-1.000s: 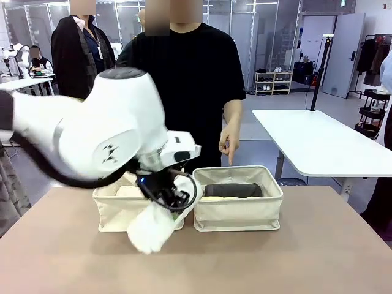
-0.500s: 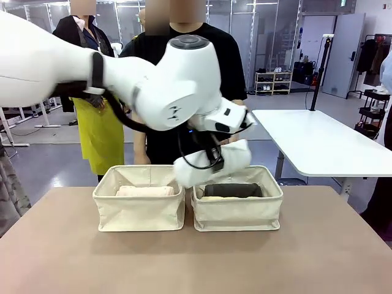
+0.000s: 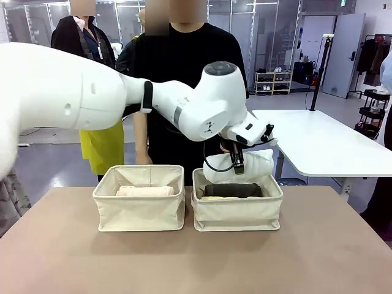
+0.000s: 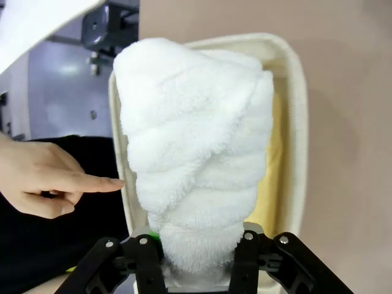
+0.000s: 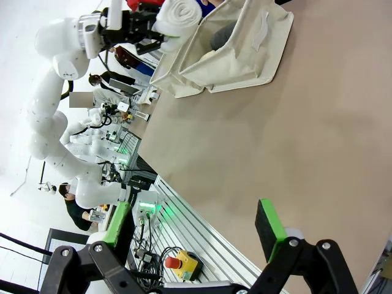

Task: Divide the towels into two baskets.
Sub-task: Pick up one hotel-folded towel from the bottom of the table and place it in the Fabric basket indicated by the person.

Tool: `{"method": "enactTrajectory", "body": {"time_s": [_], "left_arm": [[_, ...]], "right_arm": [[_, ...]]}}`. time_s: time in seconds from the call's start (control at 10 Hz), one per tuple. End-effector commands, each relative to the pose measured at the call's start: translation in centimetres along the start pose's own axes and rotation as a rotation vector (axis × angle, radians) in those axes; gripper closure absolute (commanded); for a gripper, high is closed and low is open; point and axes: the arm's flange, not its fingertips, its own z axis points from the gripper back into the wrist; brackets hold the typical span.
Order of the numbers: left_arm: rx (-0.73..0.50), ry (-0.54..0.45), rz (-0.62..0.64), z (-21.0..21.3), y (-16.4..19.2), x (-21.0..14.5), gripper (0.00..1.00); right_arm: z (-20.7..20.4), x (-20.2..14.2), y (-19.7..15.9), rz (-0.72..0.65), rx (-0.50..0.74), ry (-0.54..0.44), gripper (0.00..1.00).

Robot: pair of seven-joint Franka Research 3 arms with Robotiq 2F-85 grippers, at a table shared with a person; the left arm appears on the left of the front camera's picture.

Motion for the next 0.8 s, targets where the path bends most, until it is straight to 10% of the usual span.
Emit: {"method": "enactTrajectory", "body": {"time_s": [0.0, 0.4, 0.5, 0.7], "left_arm": [[0.091, 0.056, 0.035, -1.0, -0.2, 0.7, 0.6], [0.104, 0.07, 0.051, -2.8, -1.4, 0.0, 0.42], [0.11, 0.075, 0.05, -3.0, -1.5, -0.1, 0.07], [0.103, 0.077, 0.047, -3.1, -1.7, -0.2, 0.0]], "right_arm": [[0.1, -0.2, 0.3, 0.01, 0.007, -0.01, 0.0], [0.1, -0.2, 0.3, 0.01, 0.007, -0.01, 0.0], [0.1, -0.2, 0.3, 0.01, 0.007, -0.01, 0.0], [0.1, -0.2, 0.3, 0.01, 0.007, -0.01, 0.0]]}}
